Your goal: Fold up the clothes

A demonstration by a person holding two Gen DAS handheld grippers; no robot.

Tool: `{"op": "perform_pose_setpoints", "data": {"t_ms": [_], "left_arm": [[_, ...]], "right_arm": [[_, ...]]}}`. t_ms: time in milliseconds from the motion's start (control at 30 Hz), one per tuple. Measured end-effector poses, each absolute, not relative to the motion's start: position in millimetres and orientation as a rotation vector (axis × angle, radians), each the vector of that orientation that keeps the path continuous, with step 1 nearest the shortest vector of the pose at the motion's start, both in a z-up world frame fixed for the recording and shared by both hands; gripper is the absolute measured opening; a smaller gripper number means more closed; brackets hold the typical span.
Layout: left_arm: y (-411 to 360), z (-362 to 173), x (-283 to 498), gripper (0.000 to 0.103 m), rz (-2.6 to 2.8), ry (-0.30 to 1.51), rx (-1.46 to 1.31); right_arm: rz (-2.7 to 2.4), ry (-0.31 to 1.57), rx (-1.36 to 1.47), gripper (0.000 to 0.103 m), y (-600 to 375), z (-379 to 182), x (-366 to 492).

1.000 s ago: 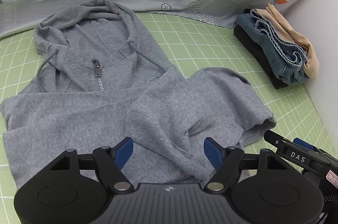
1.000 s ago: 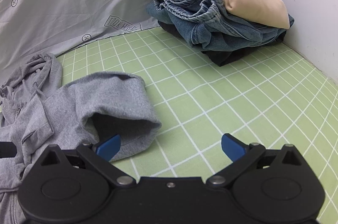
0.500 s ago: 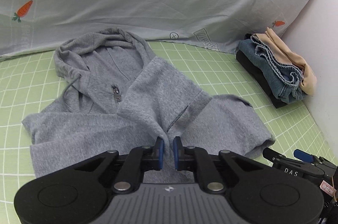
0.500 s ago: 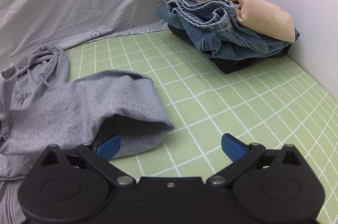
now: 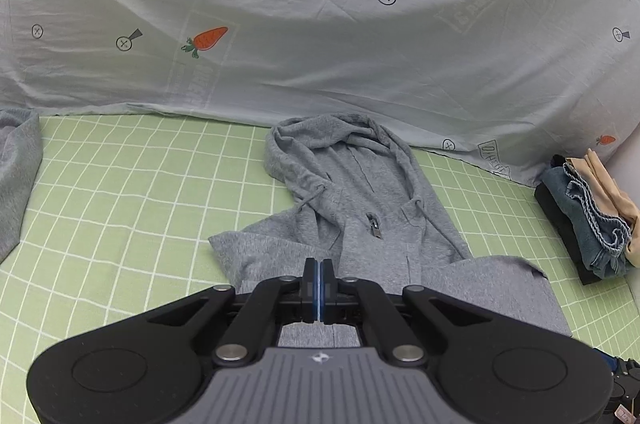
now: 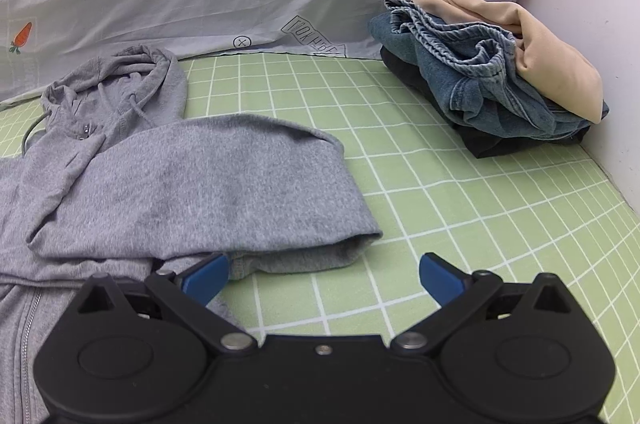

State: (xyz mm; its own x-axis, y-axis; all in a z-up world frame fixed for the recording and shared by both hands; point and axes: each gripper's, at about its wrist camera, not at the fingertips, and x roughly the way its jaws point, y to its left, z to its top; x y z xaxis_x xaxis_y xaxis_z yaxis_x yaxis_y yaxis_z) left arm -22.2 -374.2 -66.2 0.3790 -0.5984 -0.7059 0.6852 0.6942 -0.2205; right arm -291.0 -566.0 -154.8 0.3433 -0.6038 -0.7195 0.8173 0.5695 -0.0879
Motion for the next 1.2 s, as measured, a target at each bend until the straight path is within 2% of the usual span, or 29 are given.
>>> {"op": "perform_pose_setpoints", "data": {"t_ms": [67,133,200,267,333,400,567,667,700,733,767,833,900,1200], "left_arm": [[-379,-73,-27,0.009,-0.837,0.876,0.128],[-388,-81,-33,0.024,-0.855,0.902,0.153],[-399,-89,-38,0.030,-0.878,0.927,0.185],[-410,-97,-41,0.042,-0.897,0.957,0.208],[-423,-107,-42,0.063,-0.915,0.980,0.220],[-435,-116,-43,0.072,-0.949,0.994,0.226],[-463,-140,-37,0.072,-0.938,1.073,0.251],[-473,-149,-33,0.069,-0.920,1.104,0.262],[-473,-149,-34,0.059,-0.926,1.093,0.257],[-473,-150,-34,0.044,-0.928,1.089,0.253],[-474,-150,-33,0.037,-0.922,1.093,0.252],[-472,-147,-32,0.016,-0.920,1.081,0.244],[-469,-141,-32,0.008,-0.925,1.058,0.231],[-423,-80,-23,0.000,-0.823,0.843,0.170]], "right_arm": [[-0.941,0.793,0.310,0.103,-566,-157,-290],[-0.939,0.794,0.313,0.103,-566,-157,-290],[-0.944,0.795,0.316,0.103,-567,-158,-291],[-0.954,0.802,0.319,0.103,-570,-159,-291],[-0.965,0.810,0.328,0.103,-573,-162,-292],[-0.977,0.818,0.341,0.103,-577,-165,-294],[-1.001,0.838,0.353,0.103,-583,-170,-296],[-1.011,0.848,0.355,0.103,-585,-172,-297],[-1.013,0.851,0.353,0.103,-585,-172,-298],[-1.015,0.854,0.351,0.103,-586,-173,-298],[-1.015,0.856,0.351,0.103,-586,-173,-298],[-1.013,0.858,0.347,0.103,-586,-173,-297],[-1.007,0.859,0.337,0.103,-585,-172,-296],[-0.955,0.842,0.262,0.103,-573,-164,-289]]}}
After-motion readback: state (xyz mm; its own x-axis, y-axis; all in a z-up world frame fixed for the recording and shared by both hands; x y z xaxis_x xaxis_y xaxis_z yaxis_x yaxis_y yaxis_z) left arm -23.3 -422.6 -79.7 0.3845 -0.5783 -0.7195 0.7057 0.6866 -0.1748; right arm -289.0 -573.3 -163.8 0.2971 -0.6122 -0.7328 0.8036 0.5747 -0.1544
